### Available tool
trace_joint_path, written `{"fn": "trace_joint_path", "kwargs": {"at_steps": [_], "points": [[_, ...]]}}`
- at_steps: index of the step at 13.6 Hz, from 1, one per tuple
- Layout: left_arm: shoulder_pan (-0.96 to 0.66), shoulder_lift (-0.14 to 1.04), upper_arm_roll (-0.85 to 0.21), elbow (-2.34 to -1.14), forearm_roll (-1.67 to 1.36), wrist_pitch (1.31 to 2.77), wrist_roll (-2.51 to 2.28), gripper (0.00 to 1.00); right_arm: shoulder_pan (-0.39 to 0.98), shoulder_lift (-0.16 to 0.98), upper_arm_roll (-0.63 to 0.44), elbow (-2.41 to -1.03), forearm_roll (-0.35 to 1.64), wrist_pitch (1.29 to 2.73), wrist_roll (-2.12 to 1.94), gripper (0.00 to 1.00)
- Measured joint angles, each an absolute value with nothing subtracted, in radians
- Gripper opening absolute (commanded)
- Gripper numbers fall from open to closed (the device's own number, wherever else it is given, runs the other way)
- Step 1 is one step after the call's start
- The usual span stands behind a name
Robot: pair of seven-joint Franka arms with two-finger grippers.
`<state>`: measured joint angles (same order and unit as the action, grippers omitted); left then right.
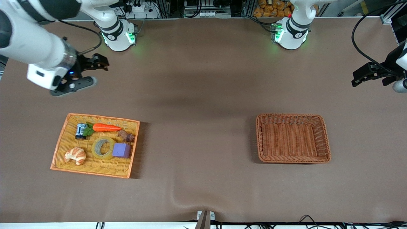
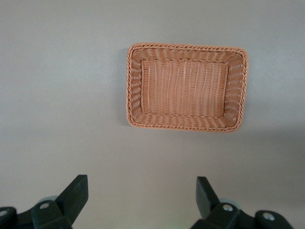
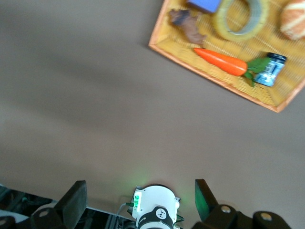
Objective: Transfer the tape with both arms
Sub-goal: 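Move the right gripper over the yellow tape roll in the tray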
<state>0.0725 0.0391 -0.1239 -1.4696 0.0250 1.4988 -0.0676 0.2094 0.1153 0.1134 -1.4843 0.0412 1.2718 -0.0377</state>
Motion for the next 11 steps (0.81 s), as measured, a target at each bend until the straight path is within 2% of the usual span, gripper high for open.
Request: {"fn": "trace_joint_path", "kwargs": {"at_steps": [2, 4, 11], "points": [[0.073, 0.039, -0.124, -1.47, 0.025, 1.499, -0.068, 1.0, 0.249, 0.149, 0.114, -1.488, 0.041, 1.278, -0.035, 1.0], [0.073, 0.039, -0.124, -1.47, 0.025, 1.499, -0.068, 1.0, 0.243, 0.21, 0.103, -1.485, 0.04, 1.349, -0.034, 1.0], [0.075, 0.04, -0.124, -1.472, 0.025, 1.501, -0.068, 1.0, 0.05, 0.395, 0.082, -1.47, 0.035, 1.63, -0.047, 1.0]]}}
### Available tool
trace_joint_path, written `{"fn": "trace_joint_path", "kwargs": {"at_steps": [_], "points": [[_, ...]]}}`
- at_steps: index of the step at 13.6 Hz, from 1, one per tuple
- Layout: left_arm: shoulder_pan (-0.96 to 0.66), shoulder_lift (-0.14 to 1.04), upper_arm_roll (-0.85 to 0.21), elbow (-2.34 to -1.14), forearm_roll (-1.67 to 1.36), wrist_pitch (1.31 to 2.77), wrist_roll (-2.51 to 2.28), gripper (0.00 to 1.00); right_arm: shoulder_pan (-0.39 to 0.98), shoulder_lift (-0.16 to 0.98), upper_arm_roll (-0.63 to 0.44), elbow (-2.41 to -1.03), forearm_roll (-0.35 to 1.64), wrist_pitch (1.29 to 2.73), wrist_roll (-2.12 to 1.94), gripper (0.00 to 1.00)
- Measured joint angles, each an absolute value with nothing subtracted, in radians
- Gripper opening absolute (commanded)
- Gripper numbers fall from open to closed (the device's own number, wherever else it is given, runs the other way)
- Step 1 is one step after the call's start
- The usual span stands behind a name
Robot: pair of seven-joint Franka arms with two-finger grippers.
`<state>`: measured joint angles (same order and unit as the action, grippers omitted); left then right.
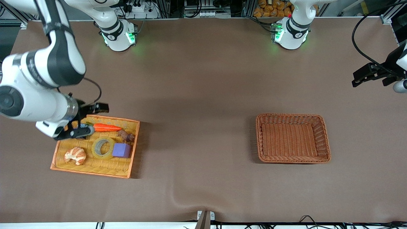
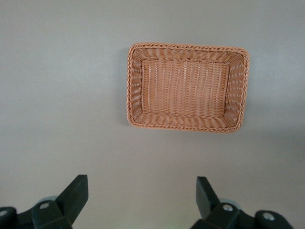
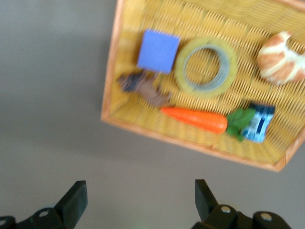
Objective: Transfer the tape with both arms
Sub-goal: 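Move the right gripper over the yellow tape roll in the tray, then lower and grasp the yellow tape roll with the right gripper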
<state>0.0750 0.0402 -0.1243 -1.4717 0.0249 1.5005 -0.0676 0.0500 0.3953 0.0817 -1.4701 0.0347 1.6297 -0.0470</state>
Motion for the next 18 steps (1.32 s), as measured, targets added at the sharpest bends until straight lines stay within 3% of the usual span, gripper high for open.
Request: {"fn": "trace_joint_path", "kwargs": {"at_steps": [9, 12, 18], "points": [[0.075, 0.058, -0.125, -1.502, 0.025, 1.544, -0.068, 1.0, -0.057, 0.63, 0.069, -1.47, -0.141, 2.003, -0.037, 1.0], [0.075, 0.083, -0.125, -1.505, 0.025, 1.565, -0.068, 1.0, -0.145, 0.667, 0.07, -1.472, -0.12, 2.069, -0.041, 1.0], [0.074, 0.098, -0.126, -1.506, 0.025, 1.575, -0.068, 1.0, -0.154, 0.741, 0.079, -1.5, 0.019, 2.125, -0.039, 1.0]]}}
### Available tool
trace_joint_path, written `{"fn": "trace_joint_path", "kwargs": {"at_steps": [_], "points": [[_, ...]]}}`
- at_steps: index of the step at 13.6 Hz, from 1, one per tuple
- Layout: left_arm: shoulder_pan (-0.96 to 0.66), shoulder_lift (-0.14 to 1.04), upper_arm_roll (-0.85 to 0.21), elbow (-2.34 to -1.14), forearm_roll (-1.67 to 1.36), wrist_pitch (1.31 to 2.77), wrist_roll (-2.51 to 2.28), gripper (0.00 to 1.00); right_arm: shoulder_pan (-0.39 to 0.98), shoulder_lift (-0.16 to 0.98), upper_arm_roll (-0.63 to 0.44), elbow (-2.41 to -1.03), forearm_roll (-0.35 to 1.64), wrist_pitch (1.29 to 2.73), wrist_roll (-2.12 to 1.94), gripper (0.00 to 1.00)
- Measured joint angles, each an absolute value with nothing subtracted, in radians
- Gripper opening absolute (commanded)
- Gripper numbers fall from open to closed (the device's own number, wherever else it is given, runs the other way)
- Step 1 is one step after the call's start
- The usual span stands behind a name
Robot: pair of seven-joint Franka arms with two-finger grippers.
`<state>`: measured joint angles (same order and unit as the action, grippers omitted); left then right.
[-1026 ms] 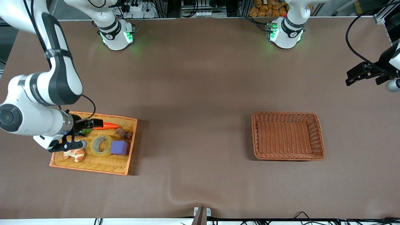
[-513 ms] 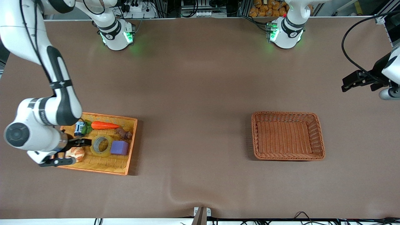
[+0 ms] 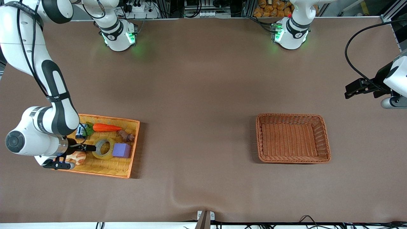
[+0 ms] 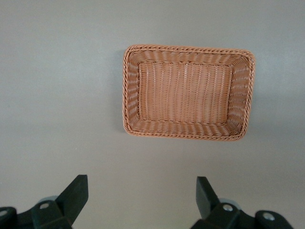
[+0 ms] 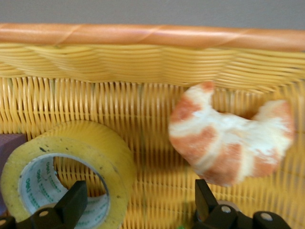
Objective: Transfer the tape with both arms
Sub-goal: 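Lower and grasp the yellow tape roll with the right gripper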
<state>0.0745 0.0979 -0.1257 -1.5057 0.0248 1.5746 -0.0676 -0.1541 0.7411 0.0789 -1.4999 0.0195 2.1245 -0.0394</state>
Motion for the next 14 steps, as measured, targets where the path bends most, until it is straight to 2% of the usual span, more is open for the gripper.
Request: {"fn": "trace_joint_path", "kwargs": {"at_steps": [5, 7, 8, 9, 14], "points": [[0.069, 0.126, -0.13, -1.507, 0.025, 1.597, -0.068, 1.0, -0.14, 0.743, 0.085, -1.533, 0.019, 2.168, -0.039, 1.0], [0.066, 0.14, -0.132, -1.508, 0.025, 1.613, -0.068, 1.0, -0.14, 0.745, 0.085, -1.586, 0.019, 2.245, -0.039, 0.21], [0.066, 0.145, -0.133, -1.508, 0.025, 1.618, -0.068, 1.0, -0.14, 0.745, 0.085, -1.604, 0.019, 2.266, -0.039, 0.03], [0.066, 0.148, -0.133, -1.508, 0.025, 1.622, -0.068, 1.0, -0.139, 0.745, 0.085, -1.61, 0.019, 2.274, -0.04, 0.0], [0.056, 0.15, -0.134, -1.507, 0.025, 1.632, -0.09, 1.0, -0.128, 0.742, 0.088, -1.608, 0.018, 2.278, -0.04, 0.0]]}}
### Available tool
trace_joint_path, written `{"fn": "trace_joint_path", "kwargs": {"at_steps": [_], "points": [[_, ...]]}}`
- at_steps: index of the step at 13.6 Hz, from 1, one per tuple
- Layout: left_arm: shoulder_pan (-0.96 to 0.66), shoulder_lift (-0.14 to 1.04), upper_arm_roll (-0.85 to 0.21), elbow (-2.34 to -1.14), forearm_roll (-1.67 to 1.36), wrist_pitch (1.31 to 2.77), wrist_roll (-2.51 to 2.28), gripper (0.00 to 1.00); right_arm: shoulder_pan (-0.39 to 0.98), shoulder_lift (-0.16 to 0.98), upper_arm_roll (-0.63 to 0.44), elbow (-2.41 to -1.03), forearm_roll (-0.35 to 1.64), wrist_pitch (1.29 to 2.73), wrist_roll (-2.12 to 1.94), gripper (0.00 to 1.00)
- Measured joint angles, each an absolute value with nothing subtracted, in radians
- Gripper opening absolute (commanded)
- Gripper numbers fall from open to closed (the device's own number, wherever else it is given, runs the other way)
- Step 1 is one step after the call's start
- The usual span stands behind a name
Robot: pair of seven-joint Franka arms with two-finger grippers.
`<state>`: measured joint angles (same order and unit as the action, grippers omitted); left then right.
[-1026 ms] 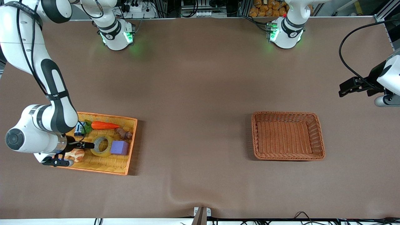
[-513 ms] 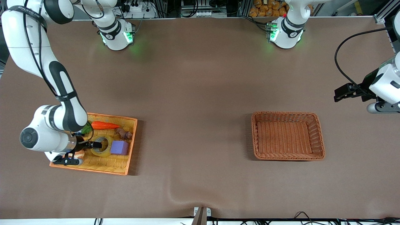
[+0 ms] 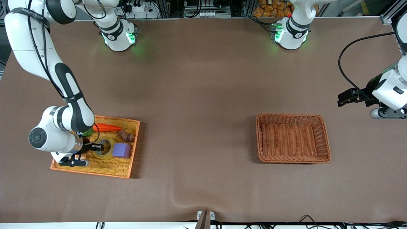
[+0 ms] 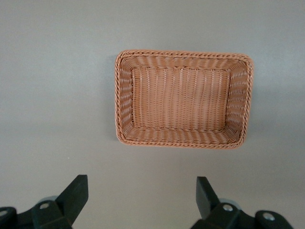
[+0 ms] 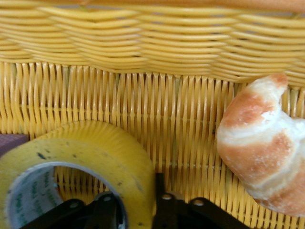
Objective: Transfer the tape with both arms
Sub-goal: 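Lower and grasp the yellow tape roll with the right gripper, then carry the tape toward the table middle while the left gripper approaches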
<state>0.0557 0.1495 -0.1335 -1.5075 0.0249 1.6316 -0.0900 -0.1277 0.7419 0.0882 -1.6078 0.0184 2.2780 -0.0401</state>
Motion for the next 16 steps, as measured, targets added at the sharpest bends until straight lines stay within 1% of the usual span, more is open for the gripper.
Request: {"fn": "trace_joint_path", "kwargs": {"at_steps": [4, 8, 9, 10, 14, 16], "points": [[0.006, 0.154, -0.136, -1.508, 0.025, 1.664, -0.174, 1.0, -0.129, 0.741, 0.087, -1.604, 0.016, 2.283, -0.114, 0.0], [-0.037, 0.165, -0.137, -1.508, 0.025, 1.679, -0.192, 1.0, -0.174, 0.739, 0.075, -1.555, 0.016, 2.283, -0.326, 0.0], [-0.043, 0.171, -0.137, -1.508, 0.025, 1.685, -0.193, 1.0, -0.186, 0.738, 0.075, -1.538, 0.016, 2.263, -0.348, 0.0], [-0.046, 0.18, -0.137, -1.508, 0.025, 1.69, -0.193, 1.0, -0.191, 0.737, 0.075, -1.51, 0.016, 2.21, -0.357, 0.0], [-0.053, 0.198, -0.137, -1.508, 0.025, 1.697, -0.193, 1.0, -0.191, 0.717, 0.083, -1.335, 0.018, 1.907, -0.36, 0.0], [-0.069, 0.198, -0.138, -1.507, 0.025, 1.697, -0.193, 1.0, -0.186, 0.692, 0.095, -1.288, 0.033, 1.795, -0.359, 0.0]]}}
